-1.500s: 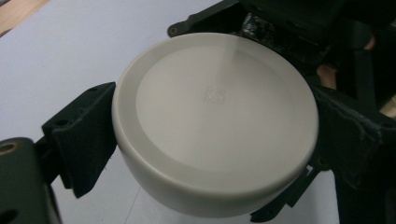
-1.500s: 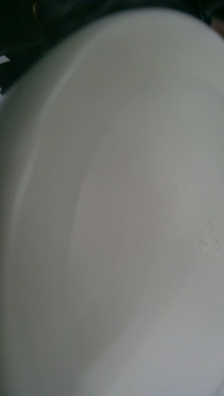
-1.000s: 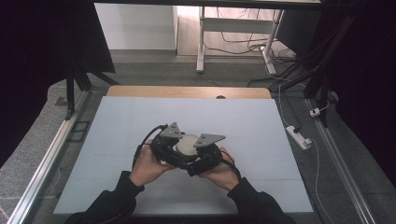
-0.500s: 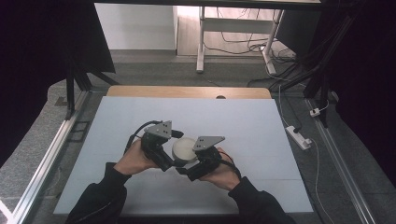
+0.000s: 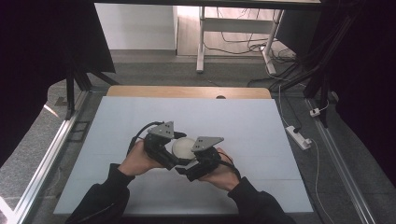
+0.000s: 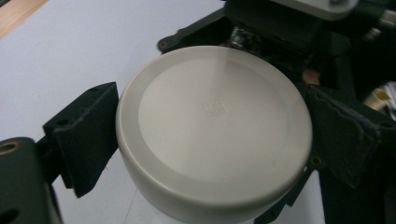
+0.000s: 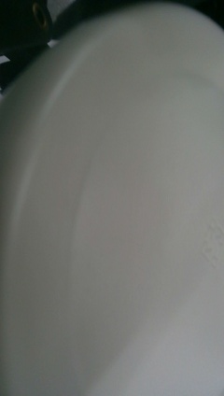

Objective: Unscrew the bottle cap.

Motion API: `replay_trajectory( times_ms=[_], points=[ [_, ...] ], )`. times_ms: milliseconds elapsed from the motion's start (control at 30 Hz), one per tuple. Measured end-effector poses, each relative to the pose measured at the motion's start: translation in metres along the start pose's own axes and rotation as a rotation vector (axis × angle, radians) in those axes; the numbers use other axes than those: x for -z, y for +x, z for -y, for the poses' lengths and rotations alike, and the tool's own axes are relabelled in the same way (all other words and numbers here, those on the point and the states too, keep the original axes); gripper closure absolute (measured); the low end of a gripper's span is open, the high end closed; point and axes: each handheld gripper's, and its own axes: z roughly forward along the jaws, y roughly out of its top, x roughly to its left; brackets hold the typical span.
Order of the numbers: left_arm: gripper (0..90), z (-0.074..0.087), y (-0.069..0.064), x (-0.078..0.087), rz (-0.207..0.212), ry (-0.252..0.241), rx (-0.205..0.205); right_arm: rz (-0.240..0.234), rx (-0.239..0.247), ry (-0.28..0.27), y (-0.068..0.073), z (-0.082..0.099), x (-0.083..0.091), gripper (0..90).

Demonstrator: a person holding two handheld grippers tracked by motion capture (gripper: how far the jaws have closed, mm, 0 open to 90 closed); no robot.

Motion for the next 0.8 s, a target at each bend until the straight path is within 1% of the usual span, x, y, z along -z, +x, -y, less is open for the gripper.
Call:
replay_trajectory(
  times_ms=[33, 67, 133, 167, 233, 300, 367, 400, 433, 500, 533, 600, 700, 800],
  points=[
    [8.3, -0.001, -0.001, -0.001, -0.016, -0.002, 0.017, 0.010, -0.009, 0.000, -0.001, 0.000, 0.000, 6.6],
    [8.4, -0.002, -0.003, -0.004, -0.045, -0.008, 0.047, 0.020, -0.017, 0.003, -0.002, 0.001, 0.000, 6.6],
    [8.4, -0.003, -0.005, -0.007, -0.090, -0.003, 0.076, 0.047, -0.037, 0.010, -0.004, 0.001, -0.001, 6.6],
    [8.3, -0.004, -0.007, -0.009, -0.110, -0.009, 0.097, 0.056, -0.047, 0.012, -0.005, 0.001, 0.000, 6.6],
    [8.3, -0.005, -0.010, -0.013, -0.150, -0.008, 0.125, 0.069, -0.064, 0.015, -0.007, 0.002, 0.000, 6.6],
    [8.3, -0.006, -0.013, -0.015, -0.179, -0.002, 0.131, 0.078, -0.075, 0.022, -0.008, 0.003, -0.001, 6.6],
    [8.2, -0.008, -0.014, -0.016, -0.184, 0.008, 0.110, 0.080, -0.076, 0.024, -0.009, 0.003, 0.000, 6.6],
    [7.9, -0.008, -0.013, -0.016, -0.175, 0.007, 0.099, 0.080, -0.076, 0.024, -0.009, 0.003, 0.000, 6.6],
    [6.7, -0.008, -0.012, -0.014, -0.156, 0.015, 0.084, 0.079, -0.074, 0.021, -0.009, 0.003, 0.001, 6.6],
    [0.7, -0.008, -0.010, -0.008, -0.116, 0.001, 0.068, 0.072, -0.067, 0.014, -0.008, 0.002, 0.002, 6.6],
    [0.0, -0.009, -0.009, -0.006, -0.099, 0.002, 0.057, 0.064, -0.063, 0.008, -0.008, 0.001, 0.003, 6.6],
    [0.0, -0.009, -0.008, 0.000, -0.085, -0.003, 0.018, 0.048, -0.056, -0.001, -0.007, 0.001, 0.004, 6.6],
    [0.0, -0.007, -0.006, 0.007, -0.030, 0.002, -0.027, 0.025, -0.033, -0.006, -0.005, 0.000, 0.004, 6.6],
    [0.0, -0.005, -0.004, 0.009, 0.025, 0.016, -0.074, -0.003, -0.009, -0.005, -0.001, 0.000, 0.003, 6.6]
  ],
)
